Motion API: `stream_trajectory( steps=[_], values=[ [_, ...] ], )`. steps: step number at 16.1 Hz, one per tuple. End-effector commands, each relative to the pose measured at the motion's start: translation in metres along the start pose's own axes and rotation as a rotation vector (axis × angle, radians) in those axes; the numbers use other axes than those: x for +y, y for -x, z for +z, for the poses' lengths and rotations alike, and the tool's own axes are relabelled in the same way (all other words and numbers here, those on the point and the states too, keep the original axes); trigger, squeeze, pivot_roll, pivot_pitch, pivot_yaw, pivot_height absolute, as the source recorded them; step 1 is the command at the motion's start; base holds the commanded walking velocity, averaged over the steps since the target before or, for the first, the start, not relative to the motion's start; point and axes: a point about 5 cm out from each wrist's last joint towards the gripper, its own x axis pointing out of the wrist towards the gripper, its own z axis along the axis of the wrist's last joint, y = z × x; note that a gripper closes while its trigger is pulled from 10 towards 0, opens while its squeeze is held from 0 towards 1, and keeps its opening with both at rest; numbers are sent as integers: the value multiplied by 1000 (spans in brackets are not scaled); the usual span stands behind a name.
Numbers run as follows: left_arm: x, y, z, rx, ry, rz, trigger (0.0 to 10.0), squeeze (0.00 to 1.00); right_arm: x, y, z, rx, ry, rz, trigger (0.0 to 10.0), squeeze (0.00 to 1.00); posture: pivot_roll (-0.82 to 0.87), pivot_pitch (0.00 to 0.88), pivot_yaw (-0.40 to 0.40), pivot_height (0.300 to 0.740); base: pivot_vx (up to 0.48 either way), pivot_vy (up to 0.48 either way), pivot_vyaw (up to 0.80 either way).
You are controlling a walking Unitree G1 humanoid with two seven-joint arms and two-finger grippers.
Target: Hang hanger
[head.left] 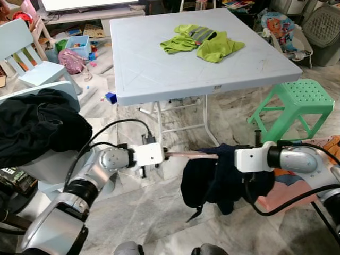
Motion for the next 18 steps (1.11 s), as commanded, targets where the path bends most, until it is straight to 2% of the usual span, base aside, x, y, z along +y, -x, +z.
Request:
stream_trajectory(
  steps=[1, 4, 6, 10, 11, 12, 14, 16, 18],
  values=[
    [9, 0, 6, -21, -27, 33, 0, 0, -6, -3, 7, -35, 22, -3, 10000, 0, -57, 0, -3, 740, 0, 0, 0],
    [15, 2, 6, -22, -51, 82, 0, 0, -8, -4, 6, -32, 25, 1, 10000, 0, -54, 0, -3, 740, 0, 0, 0],
    [15, 2, 6, -17, -59, 73, 0, 0, -9, -4, 6, -31, 27, 2, 10000, 0, -54, 0, -3, 740, 0, 0, 0],
    [9, -2, 8, -51, -16, 64, 0, 0, -8, -6, 6, -34, 27, 3, 10000, 0, -56, 0, 2, 740, 0, 0, 0],
    [6, -3, 7, -56, -8, 57, 0, 0, -7, -6, 6, -44, -6, 28, 10000, 118, -56, 0, 2, 740, 0, 0, 0],
    [4, -4, 7, -59, -3, 52, 0, 0, -7, -6, 6, -51, -27, 44, 10000, 996, -56, 0, 2, 740, 0, 0, 0],
    [1, -7, 8, -79, 49, 61, 0, 0, -10, -6, 7, -55, -54, 71, 10000, 1000, -55, 0, -4, 740, 0, 0, 0],
    [-5, -9, 7, -95, 115, 72, 0, 0, -37, -9, 2, 24, 29, -88, 10000, 1000, -57, 0, -7, 740, 0, 0, 0],
    [-11, -10, 5, -104, 157, 94, 0, 0, -47, -9, 6, 17, 49, -138, 10000, 1000, -59, 0, -8, 740, 0, 0, 0]
  ],
)
